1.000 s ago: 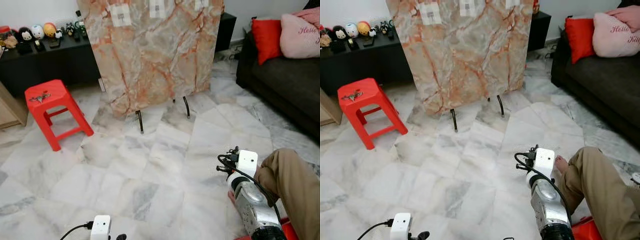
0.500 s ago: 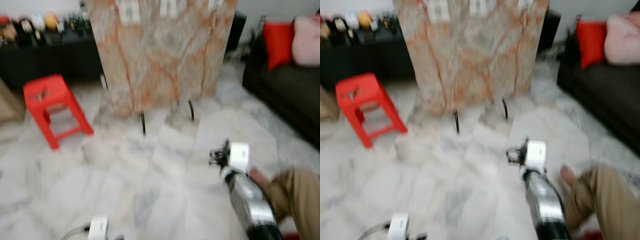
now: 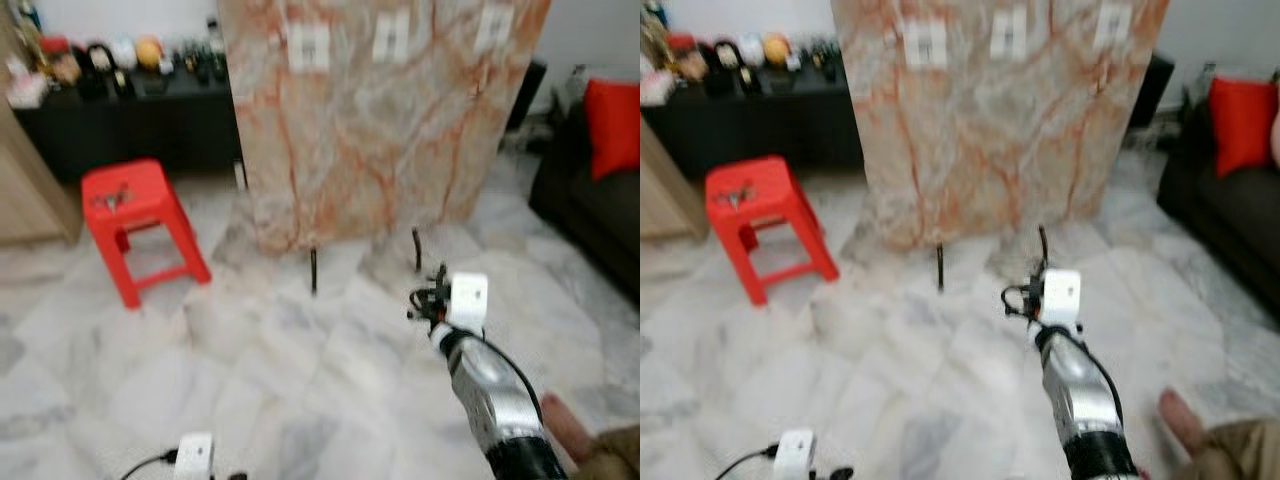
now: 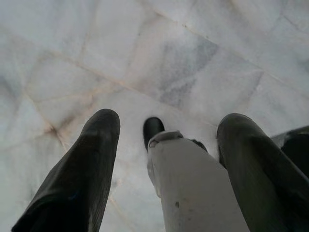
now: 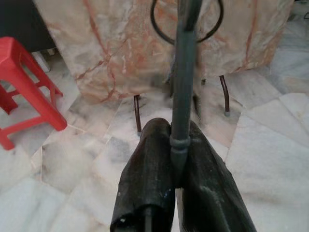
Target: Hang keys on a hook
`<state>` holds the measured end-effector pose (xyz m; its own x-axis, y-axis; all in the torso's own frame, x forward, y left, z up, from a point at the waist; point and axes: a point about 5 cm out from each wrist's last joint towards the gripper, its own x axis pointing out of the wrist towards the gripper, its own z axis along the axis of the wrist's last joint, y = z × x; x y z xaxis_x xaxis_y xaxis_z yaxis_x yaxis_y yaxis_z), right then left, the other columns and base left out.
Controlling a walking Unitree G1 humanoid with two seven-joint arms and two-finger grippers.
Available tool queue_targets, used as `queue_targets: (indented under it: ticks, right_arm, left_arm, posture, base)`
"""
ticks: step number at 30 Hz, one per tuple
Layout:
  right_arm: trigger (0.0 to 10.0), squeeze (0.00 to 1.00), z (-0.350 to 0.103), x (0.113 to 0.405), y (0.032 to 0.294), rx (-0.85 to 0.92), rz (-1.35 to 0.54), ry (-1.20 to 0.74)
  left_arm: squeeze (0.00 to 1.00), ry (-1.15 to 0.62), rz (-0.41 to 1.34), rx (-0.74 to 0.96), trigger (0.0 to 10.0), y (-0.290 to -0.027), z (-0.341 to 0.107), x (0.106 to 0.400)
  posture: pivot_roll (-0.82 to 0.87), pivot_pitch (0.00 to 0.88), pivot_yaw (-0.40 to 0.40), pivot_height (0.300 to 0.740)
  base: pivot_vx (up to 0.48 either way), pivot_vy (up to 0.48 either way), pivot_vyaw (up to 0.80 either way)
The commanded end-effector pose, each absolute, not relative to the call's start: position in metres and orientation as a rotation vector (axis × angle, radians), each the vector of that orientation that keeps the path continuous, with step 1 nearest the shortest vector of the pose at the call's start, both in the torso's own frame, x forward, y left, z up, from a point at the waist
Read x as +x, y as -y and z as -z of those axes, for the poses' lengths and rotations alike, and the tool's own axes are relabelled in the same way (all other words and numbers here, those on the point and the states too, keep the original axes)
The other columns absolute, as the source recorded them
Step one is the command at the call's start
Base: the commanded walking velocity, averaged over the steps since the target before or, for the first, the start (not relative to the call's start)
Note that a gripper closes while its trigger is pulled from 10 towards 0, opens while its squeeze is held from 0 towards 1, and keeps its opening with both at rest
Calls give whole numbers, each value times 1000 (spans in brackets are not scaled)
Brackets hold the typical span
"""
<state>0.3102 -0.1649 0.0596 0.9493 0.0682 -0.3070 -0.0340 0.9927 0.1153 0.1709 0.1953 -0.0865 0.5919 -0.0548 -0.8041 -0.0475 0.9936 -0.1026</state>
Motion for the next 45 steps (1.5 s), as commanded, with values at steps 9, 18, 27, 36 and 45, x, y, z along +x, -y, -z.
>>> queue_targets:
  ticks: [9,18,27,36,45]
  right_arm:
    - [10000,0,-70,315,170,117,-38,-288]
    - [10000,0,-78,313,154,80,-185,-254]
    - [10000,0,-85,316,150,107,-199,-227]
    - [10000,0,-93,318,144,116,-234,-213]
    - [10000,0,-95,318,138,116,-257,-216]
  left_arm:
    - [0,-950,22,-129,10000,-189,87,172]
    - [0,-951,25,-130,10000,-189,86,175]
    - [0,-956,22,-130,10000,-189,86,174]
    - [0,-959,25,-134,10000,-188,87,174]
    - [0,-961,27,-138,10000,-188,87,173]
  posture:
    - [-206,67,-8,727]
    - [-206,78,-11,727]
    - [-200,68,-12,727]
    - [-197,50,-14,727]
    - [-195,29,-11,727]
  base:
    - [379,0,0]
    - [400,0,0]
    - [409,0,515]
    - [412,0,0]
    - [413,0,0]
